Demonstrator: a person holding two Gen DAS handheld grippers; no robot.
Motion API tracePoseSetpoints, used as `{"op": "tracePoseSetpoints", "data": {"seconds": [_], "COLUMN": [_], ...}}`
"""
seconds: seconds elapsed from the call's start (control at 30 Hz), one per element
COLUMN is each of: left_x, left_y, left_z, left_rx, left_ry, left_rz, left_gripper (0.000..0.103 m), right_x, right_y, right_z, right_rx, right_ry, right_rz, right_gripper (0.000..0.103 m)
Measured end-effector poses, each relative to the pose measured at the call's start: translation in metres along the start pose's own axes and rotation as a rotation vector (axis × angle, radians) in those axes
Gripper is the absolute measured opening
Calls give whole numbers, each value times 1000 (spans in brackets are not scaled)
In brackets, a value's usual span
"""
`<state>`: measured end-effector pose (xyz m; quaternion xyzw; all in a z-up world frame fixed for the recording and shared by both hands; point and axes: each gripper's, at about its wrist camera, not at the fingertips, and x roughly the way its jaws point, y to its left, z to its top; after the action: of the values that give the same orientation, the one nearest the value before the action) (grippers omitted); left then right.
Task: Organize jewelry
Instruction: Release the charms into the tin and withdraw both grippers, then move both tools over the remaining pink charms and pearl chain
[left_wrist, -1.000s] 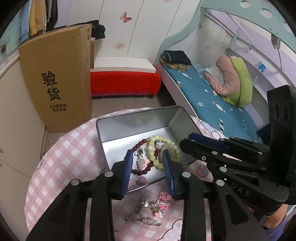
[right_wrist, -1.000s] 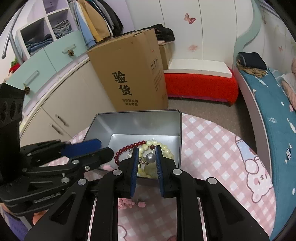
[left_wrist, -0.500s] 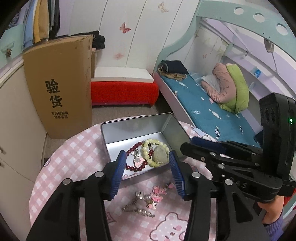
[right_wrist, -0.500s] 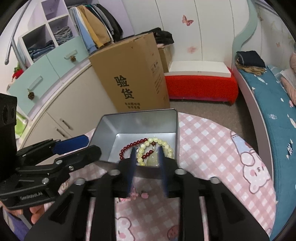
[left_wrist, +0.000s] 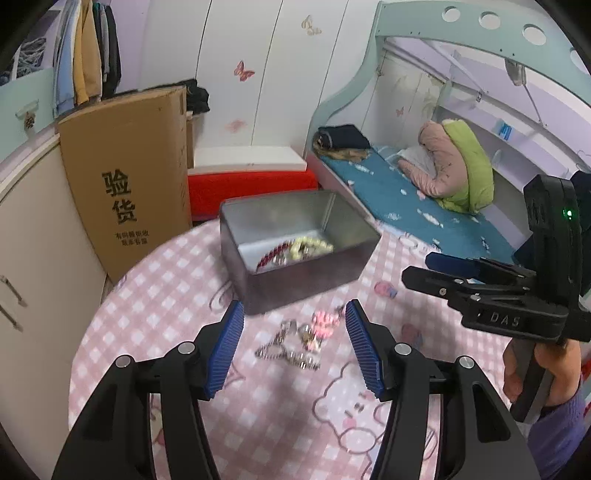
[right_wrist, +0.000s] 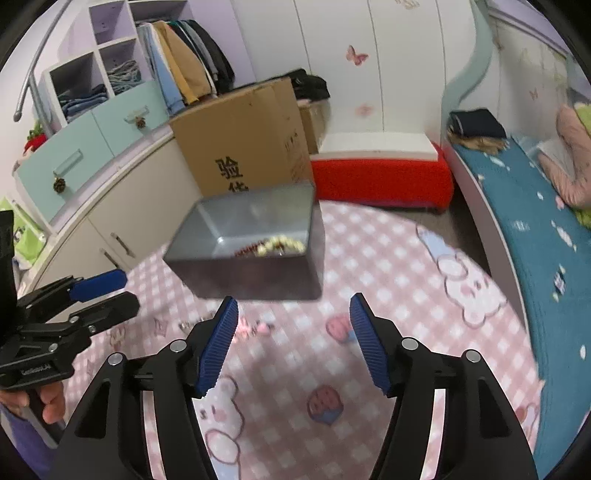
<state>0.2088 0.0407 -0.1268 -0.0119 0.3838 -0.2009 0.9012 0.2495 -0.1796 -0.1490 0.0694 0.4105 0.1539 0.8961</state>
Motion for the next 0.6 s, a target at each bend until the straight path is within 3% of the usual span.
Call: {"op": "tracePoseSetpoints", "data": {"seconds": [0.23,0.4,0.6], "left_x": [26,45,62], "left_y": [13,-1,-11], "left_z": [-23,-27,-32], "left_rx": [-58,-37,32], "left_ry": [82,125,145], "left_rz": [23,-1,71], "left_gripper": [55,55,55], "right_x": [14,20,23], "right_y": [-4,-6,-8], "right_z": [-22,-30,-32], "right_rx": [17,23,33], "right_ry": [43,62,66], "right_rz": [14,20,24], "right_gripper": [62,62,62]}}
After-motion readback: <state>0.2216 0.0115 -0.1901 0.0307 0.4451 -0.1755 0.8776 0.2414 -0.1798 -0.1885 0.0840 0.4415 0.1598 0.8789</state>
